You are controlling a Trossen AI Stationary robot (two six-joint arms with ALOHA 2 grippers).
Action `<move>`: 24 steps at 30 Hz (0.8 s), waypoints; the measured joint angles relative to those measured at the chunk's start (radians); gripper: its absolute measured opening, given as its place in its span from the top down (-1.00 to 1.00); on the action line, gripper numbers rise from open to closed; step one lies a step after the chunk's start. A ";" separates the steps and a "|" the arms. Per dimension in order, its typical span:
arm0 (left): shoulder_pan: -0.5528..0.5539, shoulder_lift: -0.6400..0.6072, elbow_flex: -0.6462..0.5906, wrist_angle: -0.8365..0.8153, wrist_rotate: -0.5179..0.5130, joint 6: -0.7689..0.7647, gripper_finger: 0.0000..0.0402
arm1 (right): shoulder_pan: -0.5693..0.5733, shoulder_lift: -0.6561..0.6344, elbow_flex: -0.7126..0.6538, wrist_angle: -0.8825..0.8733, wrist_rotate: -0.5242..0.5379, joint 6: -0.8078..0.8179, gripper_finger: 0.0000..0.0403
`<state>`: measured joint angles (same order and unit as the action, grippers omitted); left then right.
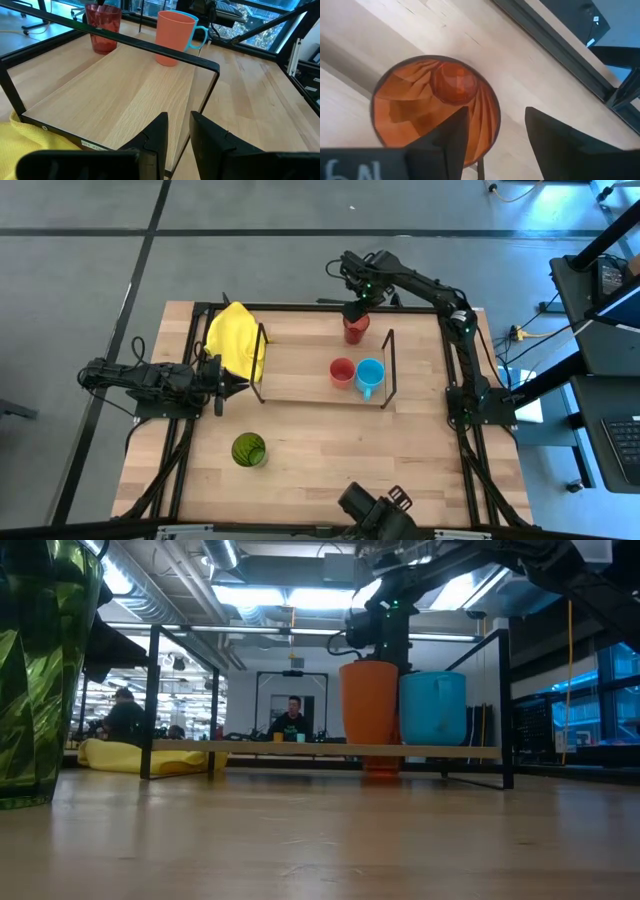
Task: Stack small to large cups/mugs on shelf
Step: Put the red cup on the shelf
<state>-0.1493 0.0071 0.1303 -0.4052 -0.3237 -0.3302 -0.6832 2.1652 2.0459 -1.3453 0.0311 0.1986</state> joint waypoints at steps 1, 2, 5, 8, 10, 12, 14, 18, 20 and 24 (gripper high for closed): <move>0.000 0.000 0.000 0.000 0.000 0.000 0.63 | 0.003 -0.001 0.002 0.001 0.000 0.000 0.03; 0.000 0.000 0.000 0.000 0.000 0.000 0.63 | 0.005 -0.002 0.002 0.002 0.001 -0.001 0.03; 0.000 0.000 0.000 0.000 0.000 0.000 0.63 | 0.006 -0.002 0.002 0.001 0.038 -0.002 0.03; 0.000 0.000 0.000 0.000 0.000 0.000 0.63 | 0.005 -0.002 -0.006 0.016 0.057 -0.002 0.03; 0.000 0.000 0.000 0.000 0.000 0.000 0.63 | -0.001 -0.001 -0.007 0.018 0.039 0.004 0.03; 0.000 0.000 0.000 0.000 0.000 0.000 0.63 | -0.002 0.005 -0.007 0.029 0.023 0.006 0.04; 0.000 0.000 0.000 0.000 0.000 0.000 0.63 | -0.002 0.010 -0.009 0.040 0.023 0.001 0.07; 0.000 0.000 0.000 0.000 0.000 0.000 0.63 | -0.005 0.009 -0.007 0.078 0.027 0.006 0.19; 0.000 0.000 0.000 0.000 0.000 0.000 0.63 | -0.008 0.014 -0.007 0.070 0.026 0.006 0.27; 0.000 0.000 0.000 0.000 0.000 0.000 0.63 | -0.011 0.033 -0.007 0.064 0.023 0.000 0.41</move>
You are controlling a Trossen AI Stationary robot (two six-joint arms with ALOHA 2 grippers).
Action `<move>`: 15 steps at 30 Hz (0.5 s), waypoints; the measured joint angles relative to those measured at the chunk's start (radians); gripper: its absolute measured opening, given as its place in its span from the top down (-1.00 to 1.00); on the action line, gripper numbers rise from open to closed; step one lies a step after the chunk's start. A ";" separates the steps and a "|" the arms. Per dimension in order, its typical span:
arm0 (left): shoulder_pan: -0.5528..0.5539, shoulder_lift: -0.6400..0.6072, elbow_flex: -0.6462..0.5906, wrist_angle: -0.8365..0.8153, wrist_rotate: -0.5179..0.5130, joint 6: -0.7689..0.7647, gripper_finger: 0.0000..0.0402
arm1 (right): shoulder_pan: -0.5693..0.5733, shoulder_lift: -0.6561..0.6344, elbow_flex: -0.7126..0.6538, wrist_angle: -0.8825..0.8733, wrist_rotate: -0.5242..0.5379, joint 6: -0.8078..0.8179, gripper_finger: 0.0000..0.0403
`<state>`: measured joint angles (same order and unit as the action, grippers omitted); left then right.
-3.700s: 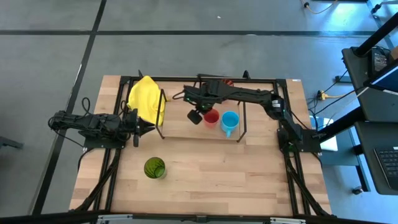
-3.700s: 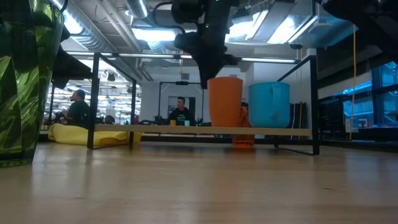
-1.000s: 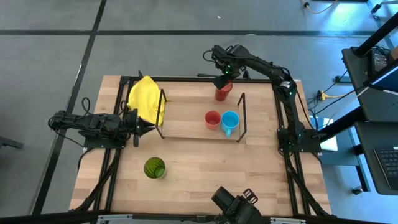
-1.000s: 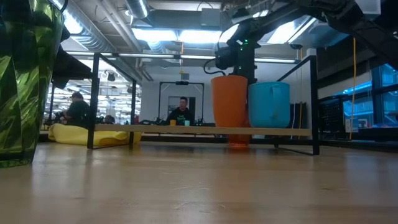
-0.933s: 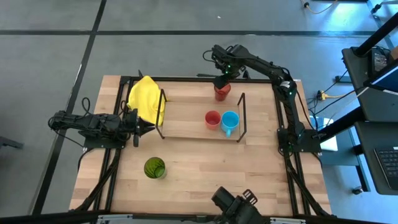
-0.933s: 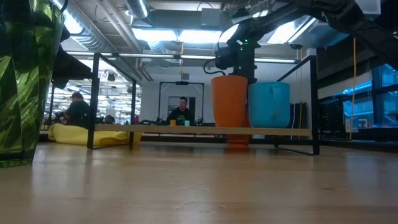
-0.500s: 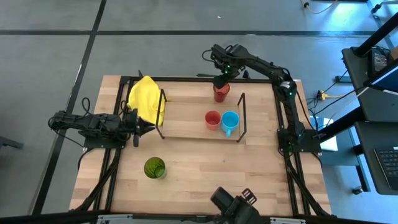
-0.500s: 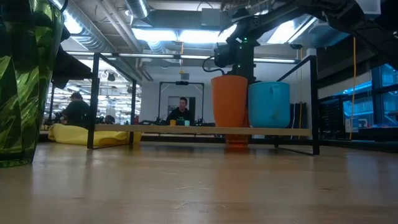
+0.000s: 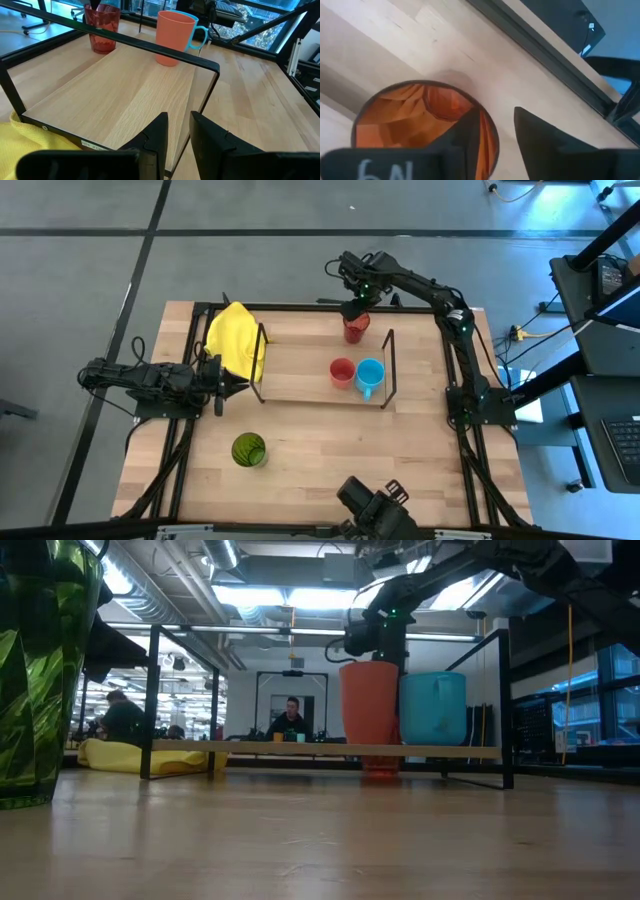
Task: Stack small to large cups/mugs on shelf
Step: Put the red cup on the shelf
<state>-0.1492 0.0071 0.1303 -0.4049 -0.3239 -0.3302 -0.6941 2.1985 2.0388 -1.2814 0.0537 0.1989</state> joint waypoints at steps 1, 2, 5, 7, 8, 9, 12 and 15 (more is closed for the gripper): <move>0.000 0.000 0.000 0.000 0.000 0.000 0.63 | 0.000 0.001 0.000 0.007 0.000 0.001 0.42; 0.000 0.000 0.000 0.000 0.000 0.000 0.63 | 0.000 0.001 0.000 0.007 0.000 0.001 0.43; 0.000 0.000 0.000 0.000 0.000 0.000 0.63 | 0.000 0.005 0.000 0.010 -0.003 0.001 0.44; 0.000 0.000 0.000 0.000 0.000 0.000 0.63 | 0.000 0.010 0.000 0.006 -0.003 0.005 0.43; 0.000 0.000 0.000 0.000 0.000 0.000 0.63 | 0.000 0.011 0.000 0.007 -0.004 0.004 0.43; 0.000 0.000 0.000 0.000 0.000 0.000 0.63 | 0.000 0.012 0.000 0.006 -0.004 0.004 0.43; 0.000 0.000 0.000 0.000 0.000 0.000 0.63 | 0.002 0.012 0.000 0.012 -0.004 0.003 0.43; 0.000 0.000 0.000 0.000 0.000 0.000 0.63 | 0.007 0.012 0.001 0.014 -0.026 0.004 0.43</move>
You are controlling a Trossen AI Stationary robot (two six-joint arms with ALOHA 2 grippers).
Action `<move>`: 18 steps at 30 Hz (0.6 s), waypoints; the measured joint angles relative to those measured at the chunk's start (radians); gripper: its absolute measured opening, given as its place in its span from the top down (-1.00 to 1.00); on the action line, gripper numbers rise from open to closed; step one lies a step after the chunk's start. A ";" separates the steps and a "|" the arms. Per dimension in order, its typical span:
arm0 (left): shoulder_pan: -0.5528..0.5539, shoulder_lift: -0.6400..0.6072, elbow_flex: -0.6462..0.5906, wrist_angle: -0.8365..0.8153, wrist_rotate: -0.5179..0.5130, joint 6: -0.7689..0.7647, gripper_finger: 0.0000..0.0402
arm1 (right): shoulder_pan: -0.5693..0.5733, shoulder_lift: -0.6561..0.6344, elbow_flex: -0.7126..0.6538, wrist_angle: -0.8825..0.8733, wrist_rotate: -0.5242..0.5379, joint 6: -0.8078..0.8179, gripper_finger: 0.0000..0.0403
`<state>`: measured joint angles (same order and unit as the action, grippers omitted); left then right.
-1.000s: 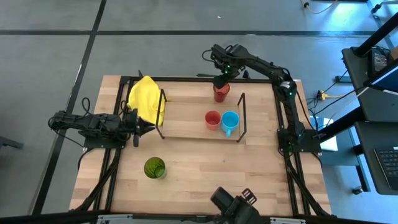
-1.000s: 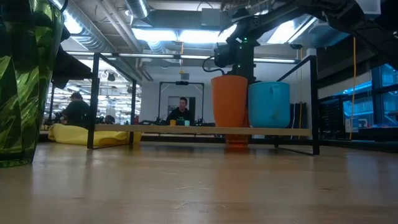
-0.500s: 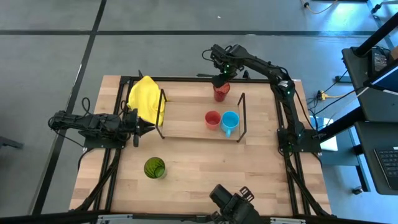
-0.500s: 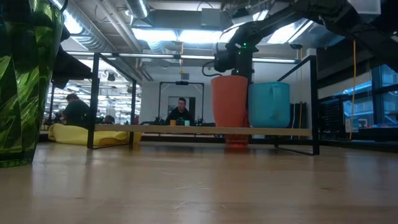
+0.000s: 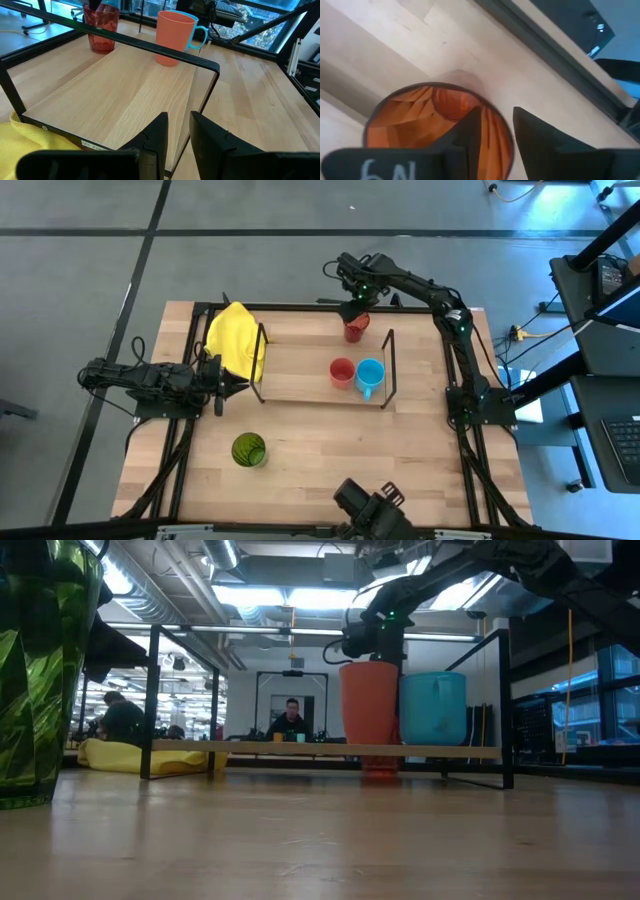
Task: Stack small to large cups/mugs on shelf
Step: Put the red cup on the shelf
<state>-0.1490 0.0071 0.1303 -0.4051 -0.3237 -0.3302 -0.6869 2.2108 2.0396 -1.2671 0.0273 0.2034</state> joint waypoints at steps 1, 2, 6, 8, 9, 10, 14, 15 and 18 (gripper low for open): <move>0.000 0.000 0.000 0.000 0.000 0.000 0.63 | 0.002 0.000 0.000 0.000 -0.005 0.000 0.43; 0.000 0.000 0.000 0.000 0.000 0.000 0.63 | 0.003 0.000 0.001 0.000 -0.012 0.000 0.43; 0.000 0.000 0.000 0.000 0.000 0.000 0.63 | 0.005 0.000 0.001 -0.001 -0.030 0.011 0.44; 0.000 0.000 0.000 0.000 0.000 0.000 0.63 | 0.006 0.000 0.001 -0.002 -0.031 0.021 0.47; 0.000 0.000 0.000 0.000 0.000 0.000 0.63 | 0.006 0.000 0.001 -0.002 -0.031 0.020 0.50; 0.000 0.000 0.000 0.000 0.000 0.000 0.63 | 0.009 0.000 0.001 -0.002 -0.031 0.020 0.54; 0.000 0.000 0.000 0.000 0.000 0.000 0.63 | 0.032 0.000 0.001 0.004 -0.028 0.015 0.74; 0.000 0.000 0.000 0.000 0.000 0.000 0.63 | 0.041 0.000 0.001 0.012 -0.030 0.006 0.80; 0.000 0.000 0.000 0.000 0.000 0.000 0.63 | 0.068 0.000 0.004 0.049 -0.034 -0.006 0.94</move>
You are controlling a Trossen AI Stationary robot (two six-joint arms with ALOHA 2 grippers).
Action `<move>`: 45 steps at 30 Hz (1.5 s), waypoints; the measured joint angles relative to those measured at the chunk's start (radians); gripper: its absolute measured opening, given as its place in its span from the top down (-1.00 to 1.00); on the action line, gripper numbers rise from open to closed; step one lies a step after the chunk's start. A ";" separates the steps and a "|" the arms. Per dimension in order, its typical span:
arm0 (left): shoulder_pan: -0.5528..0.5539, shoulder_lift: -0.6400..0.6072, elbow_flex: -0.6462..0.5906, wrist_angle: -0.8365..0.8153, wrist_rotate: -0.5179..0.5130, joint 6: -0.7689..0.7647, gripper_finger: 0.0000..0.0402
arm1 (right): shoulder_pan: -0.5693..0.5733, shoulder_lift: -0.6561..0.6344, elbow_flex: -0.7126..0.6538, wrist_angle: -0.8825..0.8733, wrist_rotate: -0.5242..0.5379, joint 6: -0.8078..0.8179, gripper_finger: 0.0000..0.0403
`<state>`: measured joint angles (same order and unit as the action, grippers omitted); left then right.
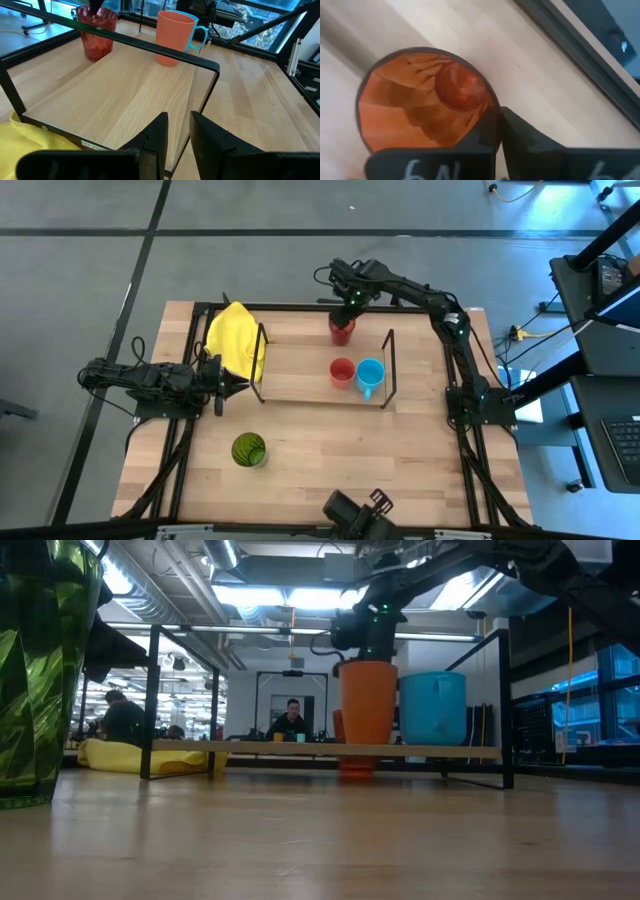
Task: Stack small to large cups/mugs on shelf
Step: Put the red cup on the shelf
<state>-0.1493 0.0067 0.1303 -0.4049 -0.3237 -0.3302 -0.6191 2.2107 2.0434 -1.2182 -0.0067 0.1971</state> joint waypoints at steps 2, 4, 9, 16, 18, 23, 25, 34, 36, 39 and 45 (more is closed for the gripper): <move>0.000 0.000 0.000 0.000 0.000 0.000 0.63 | 0.015 0.000 0.005 0.011 0.002 -0.001 0.93; 0.000 0.000 0.000 0.000 0.000 0.000 0.63 | 0.032 0.002 0.025 0.020 0.035 -0.001 0.91; 0.000 0.000 0.000 0.000 0.000 0.000 0.63 | 0.082 0.002 0.171 0.022 0.158 -0.053 0.95; 0.000 0.000 0.000 0.000 0.000 0.000 0.63 | 0.158 -0.022 0.299 -0.033 0.115 0.064 0.93; 0.000 0.000 0.000 0.000 0.000 0.000 0.63 | 0.186 -0.023 0.298 -0.118 0.104 0.104 0.93; 0.000 0.000 0.000 0.000 0.000 0.000 0.63 | 0.295 -0.023 0.299 -0.151 0.142 0.159 0.93; 0.000 0.000 0.000 0.000 0.000 0.000 0.63 | 0.336 -0.023 0.307 -0.123 0.139 0.192 0.93; 0.000 0.000 0.000 0.000 0.000 0.000 0.63 | 0.458 -0.025 0.309 -0.106 0.145 0.351 0.94; 0.000 0.000 0.000 0.000 0.000 0.000 0.63 | 0.481 -0.025 0.309 -0.107 0.147 0.377 0.94; 0.000 0.000 0.000 0.000 0.000 0.000 0.63 | 0.510 -0.025 0.309 -0.110 0.185 0.429 0.94; 0.000 0.000 0.000 0.000 0.000 0.000 0.63 | 0.538 -0.025 0.305 -0.141 0.224 0.531 0.94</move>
<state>-0.1493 0.0067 0.1307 -0.4049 -0.3241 -0.3302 -0.0812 2.1853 2.3483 -1.3588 0.2169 0.7278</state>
